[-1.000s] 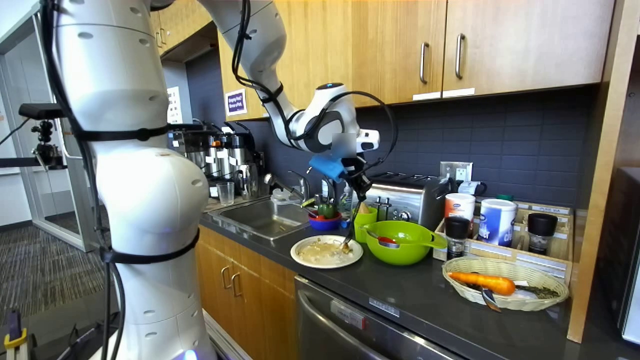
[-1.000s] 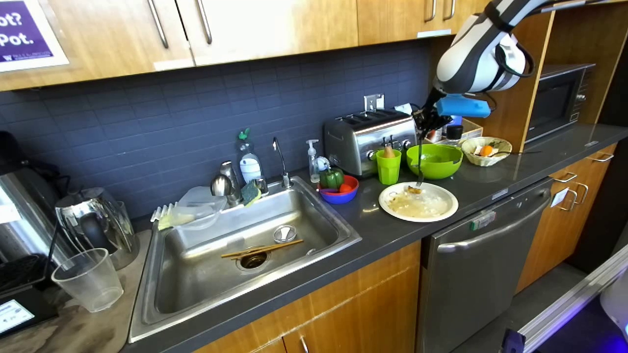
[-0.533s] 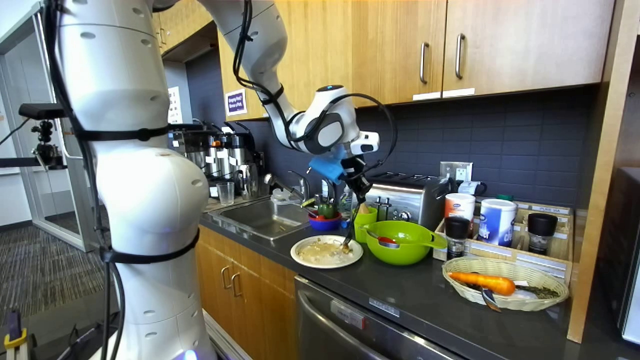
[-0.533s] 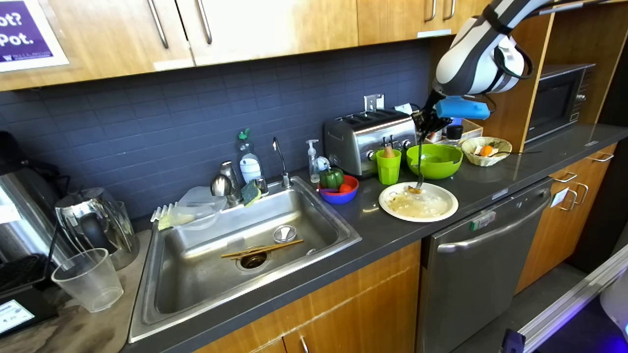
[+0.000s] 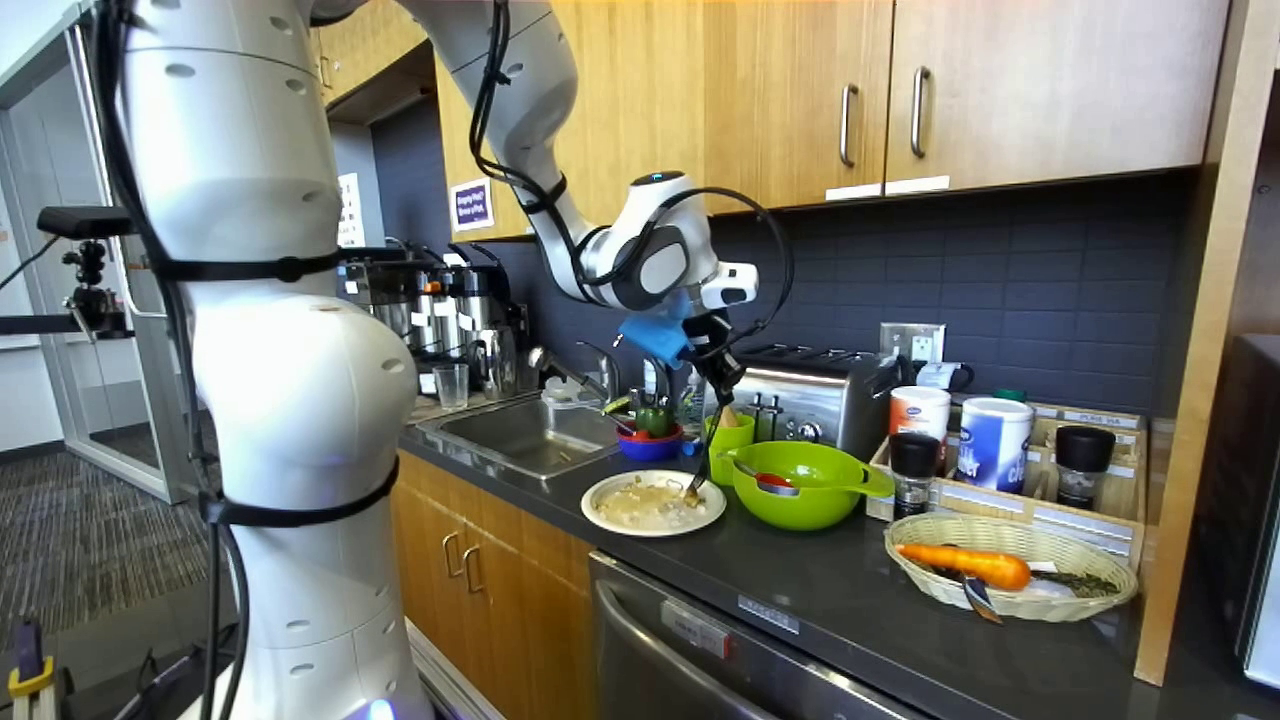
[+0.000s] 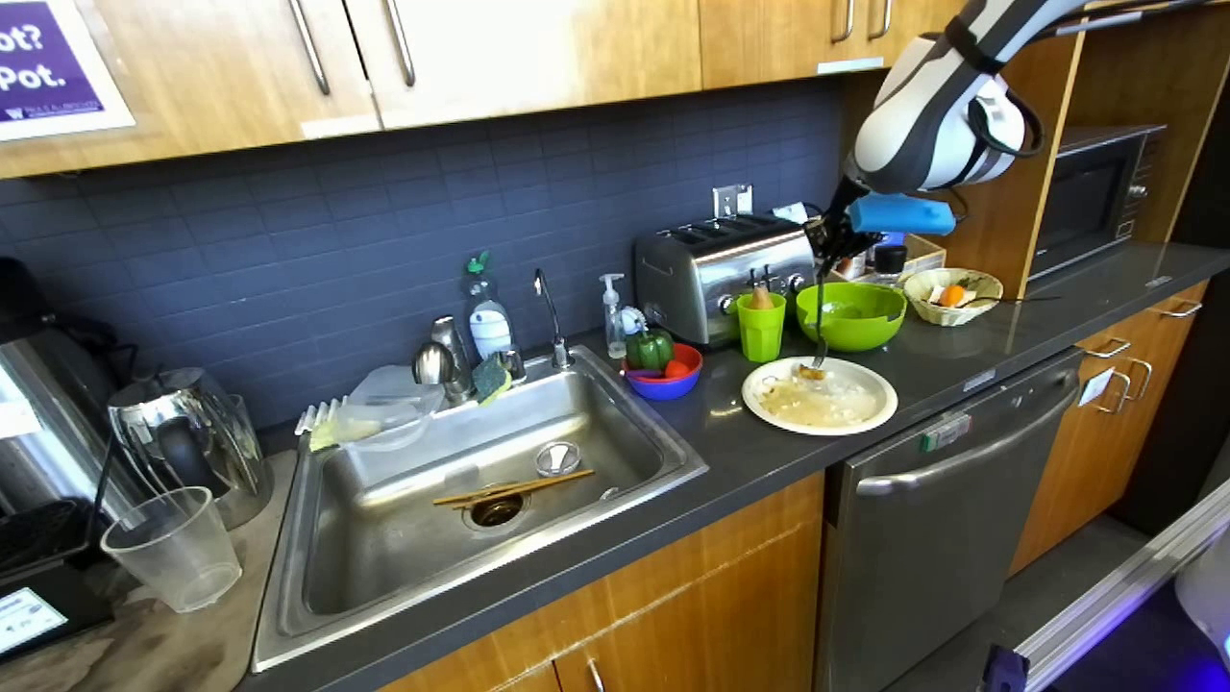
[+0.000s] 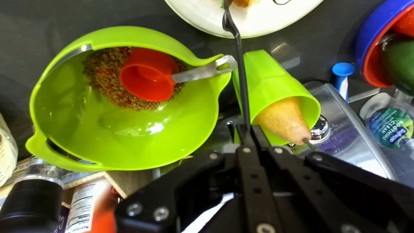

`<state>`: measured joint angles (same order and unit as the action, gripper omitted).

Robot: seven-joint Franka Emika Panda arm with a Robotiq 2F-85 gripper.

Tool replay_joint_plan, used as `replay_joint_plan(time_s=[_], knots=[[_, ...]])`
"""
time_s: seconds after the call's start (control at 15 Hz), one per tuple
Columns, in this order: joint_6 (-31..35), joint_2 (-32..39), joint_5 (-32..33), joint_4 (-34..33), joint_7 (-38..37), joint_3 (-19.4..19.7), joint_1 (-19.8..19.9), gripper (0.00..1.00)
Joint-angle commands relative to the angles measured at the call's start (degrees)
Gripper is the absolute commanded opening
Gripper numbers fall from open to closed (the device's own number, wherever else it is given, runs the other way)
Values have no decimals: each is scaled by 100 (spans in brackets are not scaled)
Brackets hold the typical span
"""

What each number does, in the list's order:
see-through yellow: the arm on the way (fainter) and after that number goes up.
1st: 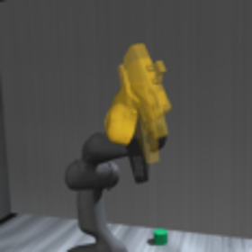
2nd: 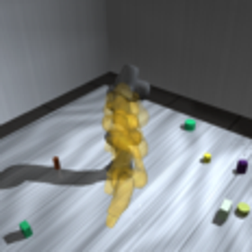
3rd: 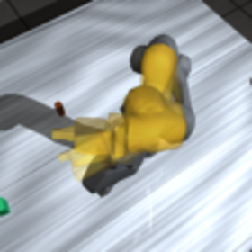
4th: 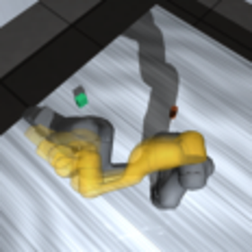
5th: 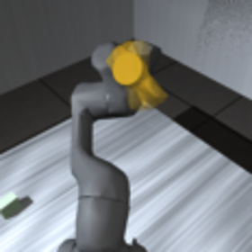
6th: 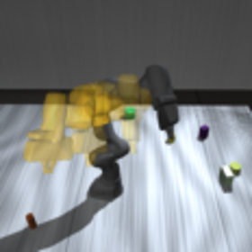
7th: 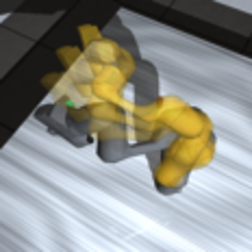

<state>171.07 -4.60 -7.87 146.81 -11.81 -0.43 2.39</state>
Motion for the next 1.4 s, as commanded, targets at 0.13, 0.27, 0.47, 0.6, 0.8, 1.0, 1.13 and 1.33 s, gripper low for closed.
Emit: replay_joint_plan(time_s=[0.13,0.27,0.47,0.6,0.8,1.0,1.13,1.33], knots=[[131,153,513,-87,-507,-77,81,1],[150,197,638,-102,-624,-72,69,1],[151,248,832,-144,-782,-61,60,1],[150,262,959,-157,-888,-56,56,1],[148,276,1180,-165,-1066,-52,62,1],[144,322,1417,-190,-1277,-52,57,1],[137,351,1521,-210,-1385,-48,43,1],[133,372,1592,-216,-1468,-46,23,1]])
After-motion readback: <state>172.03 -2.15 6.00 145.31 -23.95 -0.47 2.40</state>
